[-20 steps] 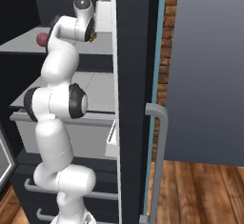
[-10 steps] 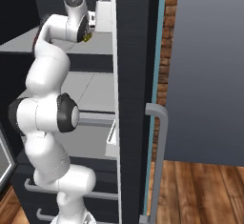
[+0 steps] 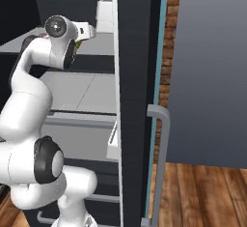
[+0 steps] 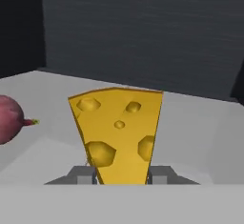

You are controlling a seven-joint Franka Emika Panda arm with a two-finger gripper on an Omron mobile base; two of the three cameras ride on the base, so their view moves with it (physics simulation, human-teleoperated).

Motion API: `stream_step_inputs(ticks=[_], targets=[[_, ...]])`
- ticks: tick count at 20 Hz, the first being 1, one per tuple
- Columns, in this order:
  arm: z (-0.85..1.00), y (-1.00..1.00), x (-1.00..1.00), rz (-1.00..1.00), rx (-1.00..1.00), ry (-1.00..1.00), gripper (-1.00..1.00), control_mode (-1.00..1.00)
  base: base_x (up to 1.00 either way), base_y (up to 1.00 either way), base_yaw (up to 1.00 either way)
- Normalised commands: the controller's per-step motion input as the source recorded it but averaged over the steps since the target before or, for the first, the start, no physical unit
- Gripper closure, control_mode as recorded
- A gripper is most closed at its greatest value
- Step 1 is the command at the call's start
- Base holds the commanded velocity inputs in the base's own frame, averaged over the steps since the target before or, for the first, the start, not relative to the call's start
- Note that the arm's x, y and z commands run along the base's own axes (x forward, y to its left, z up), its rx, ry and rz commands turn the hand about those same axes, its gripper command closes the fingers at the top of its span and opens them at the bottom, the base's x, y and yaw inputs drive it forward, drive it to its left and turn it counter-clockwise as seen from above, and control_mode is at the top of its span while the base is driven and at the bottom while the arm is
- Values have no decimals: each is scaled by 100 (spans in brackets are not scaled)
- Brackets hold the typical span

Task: Take the cheese, chicken drumstick, and onion from the fridge and place them on the plate on the dining counter to create an appetizer plate.

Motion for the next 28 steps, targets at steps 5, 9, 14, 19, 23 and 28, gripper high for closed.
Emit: stream_step_inputs(ticks=[5,9,14,19,23,28], targets=[[35,0,-100,0,0,-19,100,-100,0,0,0],[30,-1,-50,0,0,-1,100,100,-50,-3,0],[0,0,0,0,0,0,100,100,-100,-9,0],[0,0,0,0,0,0,100,100,-100,-4,0],[0,0,0,0,0,0,100,100,-100,0,0],[0,0,0,0,0,0,100,100,-100,0,0]])
